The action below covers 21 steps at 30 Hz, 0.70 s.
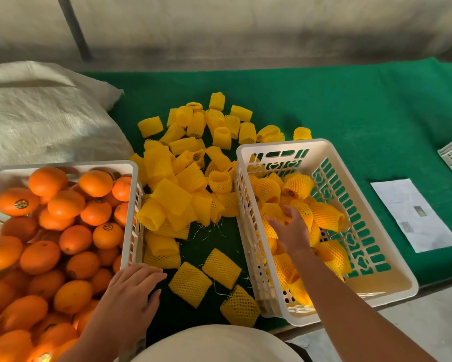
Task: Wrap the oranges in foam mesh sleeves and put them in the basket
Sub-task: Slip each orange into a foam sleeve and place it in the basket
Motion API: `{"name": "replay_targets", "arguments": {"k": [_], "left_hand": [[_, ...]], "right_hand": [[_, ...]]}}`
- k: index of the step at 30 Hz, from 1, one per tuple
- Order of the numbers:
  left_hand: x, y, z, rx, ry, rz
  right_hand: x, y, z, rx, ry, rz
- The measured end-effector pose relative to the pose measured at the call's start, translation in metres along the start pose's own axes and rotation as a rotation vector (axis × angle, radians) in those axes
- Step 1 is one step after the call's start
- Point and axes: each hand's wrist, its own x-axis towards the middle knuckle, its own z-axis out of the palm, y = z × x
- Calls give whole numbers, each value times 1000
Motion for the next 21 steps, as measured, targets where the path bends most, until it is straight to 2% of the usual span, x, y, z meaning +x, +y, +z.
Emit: {"name": "replay_targets", "arguments": {"k": [4,8,9,11,13,16,18,21], "left_hand": [[-8,-4,-2,-83,41,-22],[-16,-19,-13,19,-26,-6],[-17,-27,-13,9,2,-29],[-17,-46,-20,-166,105,-267],[-16,-67,-23,-169,118,-449],[-17,-98,-19,-44,36,-538],[-18,-113,-19,25,-87,-603],[-19,-125,-15,-64,-233,-706]], "right_hand": [[-23,1,-13,2,36,-30],[-60,-10,-13,79,-9,-79],[-71,-14,-11,92,-40,-95],[-92,-20,-3,108,-119,-137],[-106,-23,6,90,-155,-185],[-108,-24,11,67,-158,-199],[-105,-24,10,59,-161,-196],[-105,-22,11,10,-157,-219]]}}
